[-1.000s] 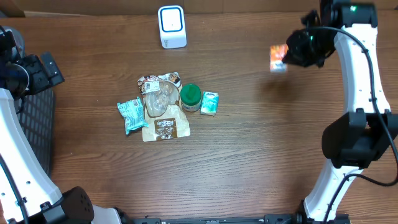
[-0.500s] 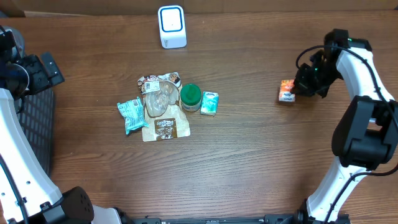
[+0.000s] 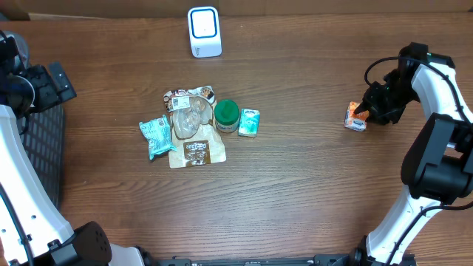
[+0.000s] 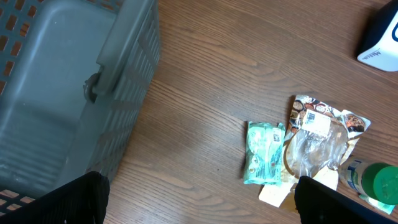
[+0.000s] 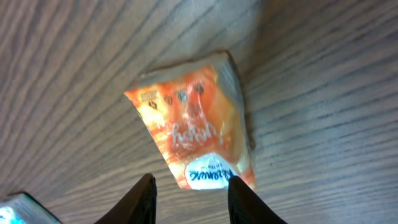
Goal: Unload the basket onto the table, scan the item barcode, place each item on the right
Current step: 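Carry the orange pack to the right and release it on the table, then move the right gripper to the teal Kleenex pack and grasp it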
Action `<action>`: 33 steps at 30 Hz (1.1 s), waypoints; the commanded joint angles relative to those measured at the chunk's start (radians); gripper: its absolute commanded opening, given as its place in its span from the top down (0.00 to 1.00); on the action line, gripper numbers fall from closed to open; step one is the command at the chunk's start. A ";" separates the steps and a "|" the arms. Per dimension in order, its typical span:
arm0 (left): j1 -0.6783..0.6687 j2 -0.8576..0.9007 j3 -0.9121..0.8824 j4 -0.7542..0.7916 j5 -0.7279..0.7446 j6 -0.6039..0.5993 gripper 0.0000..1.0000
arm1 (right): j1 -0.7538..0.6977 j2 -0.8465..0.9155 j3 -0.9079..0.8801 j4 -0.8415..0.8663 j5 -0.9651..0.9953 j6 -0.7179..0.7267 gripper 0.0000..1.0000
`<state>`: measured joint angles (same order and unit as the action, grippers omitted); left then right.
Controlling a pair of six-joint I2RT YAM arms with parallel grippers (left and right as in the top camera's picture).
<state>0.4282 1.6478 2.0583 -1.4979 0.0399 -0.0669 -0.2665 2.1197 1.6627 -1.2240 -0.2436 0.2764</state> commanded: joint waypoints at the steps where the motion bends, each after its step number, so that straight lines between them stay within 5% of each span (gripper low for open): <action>1: 0.003 0.002 0.018 -0.001 -0.006 0.023 0.00 | 0.002 -0.003 0.042 -0.044 0.014 0.004 0.65; 11: 0.003 0.002 0.018 -0.001 -0.006 0.023 0.00 | 0.163 -0.001 0.124 -0.100 -0.255 -0.153 0.65; 24: 0.003 0.002 0.018 -0.001 -0.006 0.023 0.00 | 0.526 0.002 -0.087 0.256 -0.251 0.063 0.70; 33: 0.003 0.002 0.018 -0.001 -0.006 0.023 0.01 | 0.626 0.002 -0.149 0.370 -0.243 0.103 0.72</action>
<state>0.4282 1.6478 2.0583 -1.4979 0.0399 -0.0669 0.3492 2.1201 1.5337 -0.8749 -0.4900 0.3489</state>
